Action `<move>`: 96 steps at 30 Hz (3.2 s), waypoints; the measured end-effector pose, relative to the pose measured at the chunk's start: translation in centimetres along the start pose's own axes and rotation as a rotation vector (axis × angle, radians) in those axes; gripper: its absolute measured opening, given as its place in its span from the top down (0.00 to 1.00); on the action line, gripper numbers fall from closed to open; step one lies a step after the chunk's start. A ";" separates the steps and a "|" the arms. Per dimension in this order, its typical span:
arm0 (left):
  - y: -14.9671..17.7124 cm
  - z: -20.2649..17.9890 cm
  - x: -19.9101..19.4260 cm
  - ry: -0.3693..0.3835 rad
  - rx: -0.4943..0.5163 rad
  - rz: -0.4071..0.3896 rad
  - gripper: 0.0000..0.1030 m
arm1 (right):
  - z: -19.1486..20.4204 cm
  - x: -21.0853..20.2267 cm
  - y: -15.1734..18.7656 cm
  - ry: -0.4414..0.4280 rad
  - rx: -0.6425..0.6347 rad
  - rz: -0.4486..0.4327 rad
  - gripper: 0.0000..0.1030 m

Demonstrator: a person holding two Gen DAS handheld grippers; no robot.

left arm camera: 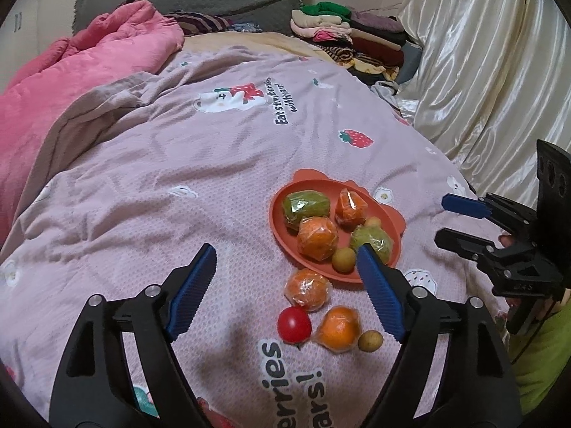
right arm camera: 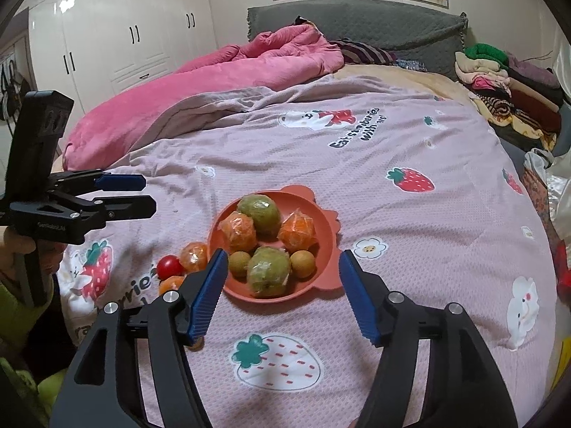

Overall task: Organize fruits
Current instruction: 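Lift both open tools away from the plate toward the remaining fruits, then grasp the red tomato with the left tool while the right tool grasps a wrapped orange, then carry the tomato and wrapped orange onto the orange plate and open both tools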

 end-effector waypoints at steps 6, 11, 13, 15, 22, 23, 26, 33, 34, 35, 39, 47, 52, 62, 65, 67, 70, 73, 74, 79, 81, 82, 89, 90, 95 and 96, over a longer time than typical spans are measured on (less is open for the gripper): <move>0.5 0.3 -0.9 -0.013 -0.008 -0.004 0.22 | 0.9 -0.9 0.2 -0.006 -0.008 -0.006 0.32; 1.0 0.5 -1.6 -0.020 -0.010 -0.003 0.20 | 1.8 -1.5 0.4 -0.016 -0.018 -0.009 0.30; 1.1 0.7 -1.8 -0.028 -0.015 -0.002 0.18 | 2.2 -1.6 0.5 -0.022 -0.020 -0.009 0.30; 1.3 0.7 -1.9 -0.033 -0.015 0.002 0.17 | 2.7 -1.8 0.7 -0.029 -0.027 -0.007 0.29; 2.2 1.0 -2.7 -0.040 -0.020 0.006 0.17 | 4.1 -2.0 1.5 -0.053 -0.040 0.002 0.29; 2.2 1.1 -2.8 -0.041 -0.022 0.006 0.17 | 4.4 -2.0 1.6 -0.055 -0.043 0.006 0.28; 2.6 1.1 -3.1 -0.046 -0.023 0.007 0.17 | 5.0 -1.9 2.2 -0.067 -0.048 0.017 0.28; 3.7 1.7 -3.7 -0.059 -0.027 0.022 0.17 | 6.9 -1.2 3.2 -0.099 -0.073 0.045 0.28; 3.9 1.7 -3.7 -0.065 -0.024 0.026 0.17 | 7.2 -1.0 3.3 -0.103 -0.079 0.049 0.28; 4.2 1.8 -3.7 -0.071 -0.021 0.032 0.17 | 7.4 -0.9 3.4 -0.105 -0.082 0.052 0.28; 4.8 2.0 -3.6 -0.074 -0.023 0.050 0.17 | 8.2 -0.2 3.8 -0.117 -0.095 0.065 0.28; 5.7 2.4 -2.1 -0.020 -0.041 0.106 0.25 | 9.4 1.3 4.4 -0.113 -0.139 0.084 0.28; 5.9 2.6 -1.2 0.015 -0.054 0.137 0.41 | 10.1 2.8 4.4 -0.114 -0.164 0.096 0.29; 6.0 2.5 0.9 0.068 -0.063 0.187 0.53 | 10.7 5.6 4.4 -0.135 -0.182 0.131 0.54; 6.0 2.2 1.4 0.081 -0.061 0.198 0.57 | 10.8 6.2 4.5 -0.153 -0.174 0.135 0.60; 5.9 2.0 1.8 0.090 -0.056 0.205 0.58 | 10.8 6.1 4.5 -0.157 -0.170 0.130 0.61; 5.7 1.5 2.5 0.104 -0.048 0.215 0.62 | 10.3 5.7 4.5 -0.160 -0.158 0.129 0.61; 5.6 1.1 3.5 0.119 -0.040 0.232 0.66 | 9.7 4.9 4.8 -0.147 -0.148 0.123 0.61; 5.6 1.1 3.9 0.117 -0.040 0.241 0.66 | 9.3 4.5 4.9 -0.143 -0.143 0.121 0.61; 5.6 1.1 5.4 0.107 -0.032 0.264 0.79 | 7.3 2.9 5.1 -0.121 -0.103 0.100 0.61; 5.7 1.2 5.6 0.099 -0.029 0.268 0.79 | 6.6 2.4 4.9 -0.114 -0.088 0.089 0.61; 5.7 1.2 5.6 0.099 -0.029 0.267 0.79 | 6.4 2.2 4.8 -0.113 -0.084 0.084 0.61; 4.6 1.1 4.0 0.097 -0.017 0.220 0.79 | 4.6 0.6 2.8 -0.089 -0.057 0.019 0.61; 4.3 1.0 3.8 0.098 -0.016 0.211 0.79 | 4.4 0.4 2.5 -0.085 -0.056 0.011 0.61; 2.7 -0.1 3.2 0.112 0.009 0.181 0.79 | 3.1 0.0 0.8 -0.059 -0.048 -0.024 0.61; 2.4 -0.3 3.2 0.113 0.013 0.178 0.79 | 2.8 0.0 0.5 -0.052 -0.047 -0.030 0.61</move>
Point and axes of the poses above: each gripper's, at about its wrist camera, not at the fingertips, and x roughly the way its jaws point, z to its left, y to its underside, the point moved 2 cm from there along x, roughly the way its jaws point, and after that the axes turned 11 degrees about y, right-handed, at the moved point
